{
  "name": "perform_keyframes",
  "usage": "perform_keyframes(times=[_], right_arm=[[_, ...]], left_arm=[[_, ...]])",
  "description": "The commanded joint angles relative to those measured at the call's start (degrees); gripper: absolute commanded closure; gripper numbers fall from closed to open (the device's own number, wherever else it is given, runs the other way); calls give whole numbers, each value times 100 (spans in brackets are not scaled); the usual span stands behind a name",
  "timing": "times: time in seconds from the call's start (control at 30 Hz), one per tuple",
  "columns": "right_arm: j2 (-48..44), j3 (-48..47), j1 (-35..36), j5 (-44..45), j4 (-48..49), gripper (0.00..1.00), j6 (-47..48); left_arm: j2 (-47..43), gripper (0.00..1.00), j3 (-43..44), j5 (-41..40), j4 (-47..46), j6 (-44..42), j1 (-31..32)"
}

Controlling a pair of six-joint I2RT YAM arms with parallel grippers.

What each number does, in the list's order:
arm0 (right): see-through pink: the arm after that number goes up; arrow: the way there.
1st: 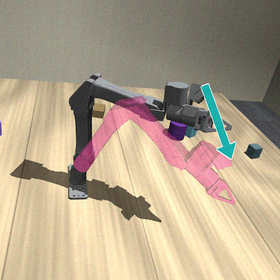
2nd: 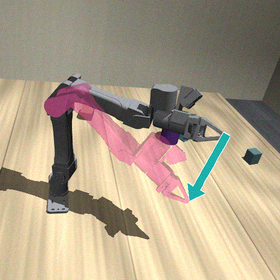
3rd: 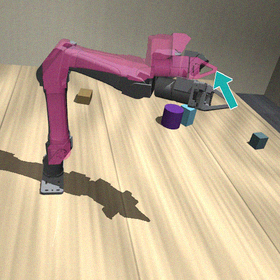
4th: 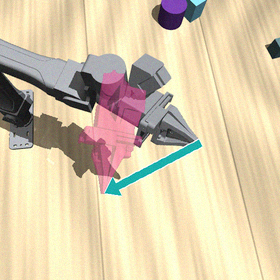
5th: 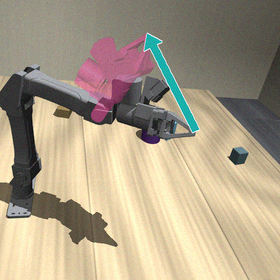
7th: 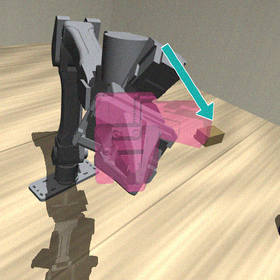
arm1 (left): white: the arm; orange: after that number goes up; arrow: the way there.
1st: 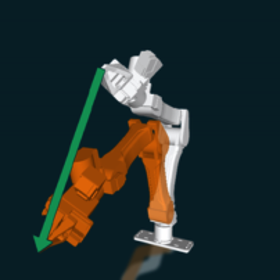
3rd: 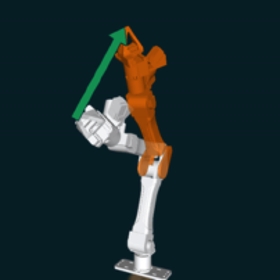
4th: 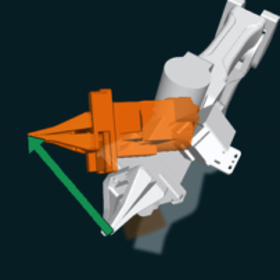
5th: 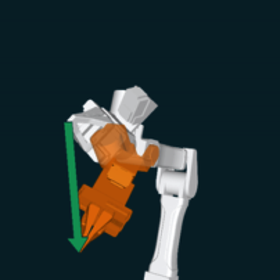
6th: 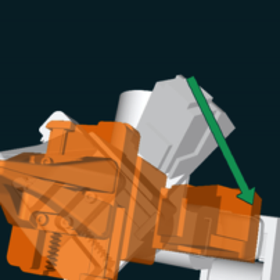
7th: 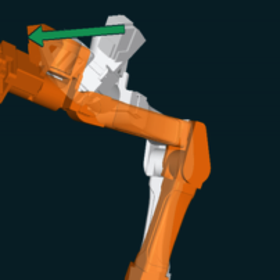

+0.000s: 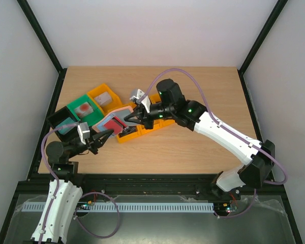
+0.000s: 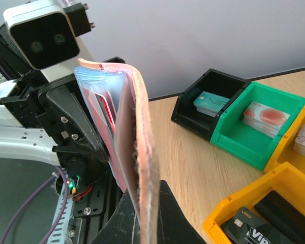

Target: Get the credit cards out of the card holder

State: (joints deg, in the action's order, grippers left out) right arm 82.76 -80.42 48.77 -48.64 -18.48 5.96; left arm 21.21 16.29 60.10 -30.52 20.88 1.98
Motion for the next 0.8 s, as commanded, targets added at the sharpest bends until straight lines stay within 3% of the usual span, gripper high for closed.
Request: perform_keyframes(times=[0.0, 0.1, 0.2, 0.27, 0.37, 0.43, 0.6, 0.7, 0.77], right_arm=[[30, -144, 44, -288, 266, 98, -43], [0, -104, 44, -8, 276, 97, -67], [-21, -56, -13, 790, 329, 81, -355], [-42, -50, -120, 1269, 328, 74, -562], [-184, -15, -247, 1859, 310, 71, -712], [-315, 48, -241, 2134, 339, 69, -659], [-490, 194, 90, 816, 433, 68, -283], [-409, 292, 685, 283, 712, 66, 150], [-220, 262, 754, -34, 1039, 68, -95]], left_arm=[[15, 89, -40, 10, -156, 41, 12], [14, 98, -24, -76, -26, 85, 11], [36, 98, 53, -579, 473, 11, 4], [41, 98, 127, -1263, 993, -142, 4], [94, 98, 207, -2886, 1804, -308, -36], [119, 98, 251, -3480, 2215, -516, -69], [161, 98, 361, -3596, 2534, -762, -75], [181, 98, 343, -3197, 2347, -663, -75], [179, 98, 295, -2703, 2037, -436, -75]])
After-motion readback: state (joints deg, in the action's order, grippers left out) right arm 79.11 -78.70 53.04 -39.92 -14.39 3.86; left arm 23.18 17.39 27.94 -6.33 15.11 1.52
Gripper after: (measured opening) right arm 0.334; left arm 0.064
